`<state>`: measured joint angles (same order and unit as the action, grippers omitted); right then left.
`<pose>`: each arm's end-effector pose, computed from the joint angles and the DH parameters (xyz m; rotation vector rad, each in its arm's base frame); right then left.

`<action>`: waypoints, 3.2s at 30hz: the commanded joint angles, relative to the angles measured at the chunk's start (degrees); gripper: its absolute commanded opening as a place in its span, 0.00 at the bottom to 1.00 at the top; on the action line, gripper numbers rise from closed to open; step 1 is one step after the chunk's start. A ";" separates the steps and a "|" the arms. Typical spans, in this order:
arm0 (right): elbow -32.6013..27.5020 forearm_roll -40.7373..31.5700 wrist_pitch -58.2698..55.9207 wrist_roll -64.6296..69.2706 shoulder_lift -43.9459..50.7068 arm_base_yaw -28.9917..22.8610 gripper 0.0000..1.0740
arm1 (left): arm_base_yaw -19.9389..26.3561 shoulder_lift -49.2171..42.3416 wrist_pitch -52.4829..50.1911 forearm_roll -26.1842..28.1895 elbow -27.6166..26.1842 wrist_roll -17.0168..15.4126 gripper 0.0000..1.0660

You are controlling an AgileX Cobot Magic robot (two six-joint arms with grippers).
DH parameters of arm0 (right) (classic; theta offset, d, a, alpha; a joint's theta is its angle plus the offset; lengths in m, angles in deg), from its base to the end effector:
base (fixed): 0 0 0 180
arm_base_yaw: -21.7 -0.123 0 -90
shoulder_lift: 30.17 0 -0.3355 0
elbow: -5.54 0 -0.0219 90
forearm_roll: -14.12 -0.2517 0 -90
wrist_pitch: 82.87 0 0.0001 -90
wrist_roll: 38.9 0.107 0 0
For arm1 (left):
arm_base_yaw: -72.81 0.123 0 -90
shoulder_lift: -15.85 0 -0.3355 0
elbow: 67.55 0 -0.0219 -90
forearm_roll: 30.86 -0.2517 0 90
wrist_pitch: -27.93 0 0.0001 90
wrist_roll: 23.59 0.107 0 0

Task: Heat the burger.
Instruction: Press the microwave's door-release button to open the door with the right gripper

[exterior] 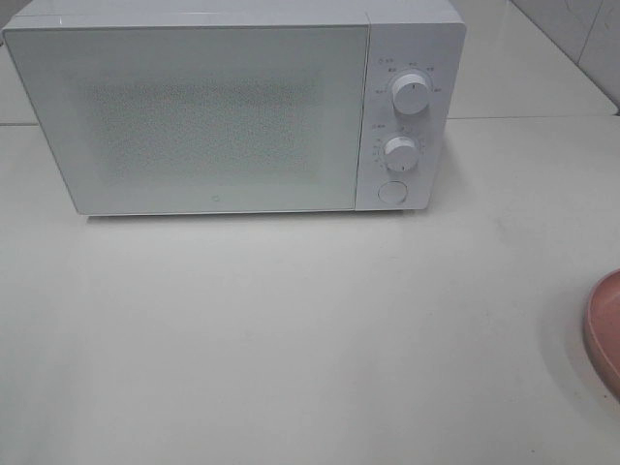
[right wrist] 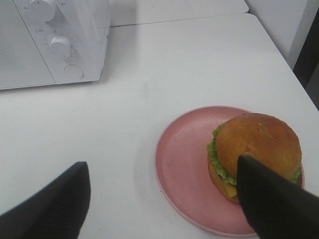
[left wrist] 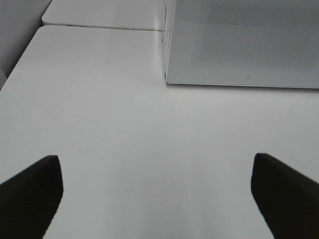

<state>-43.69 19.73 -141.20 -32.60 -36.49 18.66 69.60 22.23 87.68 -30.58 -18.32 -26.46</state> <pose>-0.0402 -0.0111 0.2773 0.0592 1.9830 -0.0104 -0.0414 0.0019 0.2746 0.0062 2.0142 -0.0734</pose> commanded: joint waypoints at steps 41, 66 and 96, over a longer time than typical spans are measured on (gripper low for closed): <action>3.04 -0.29 14.15 0.11 -17.13 0.46 0.70 | 0.11 -1.60 -0.40 0.00 0.17 0.00 0.92; 2.69 -0.11 37.53 0.11 -41.71 0.46 0.70 | 0.11 -1.20 -0.40 -0.29 0.17 0.00 0.92; -6.25 -4.53 87.32 -6.30 -69.96 -0.11 0.70 | 0.11 -1.20 -0.40 -0.29 0.17 0.00 0.92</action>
<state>-48.67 18.53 -60.07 -34.95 -104.68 18.66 69.60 22.23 87.68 -30.86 -18.32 -26.46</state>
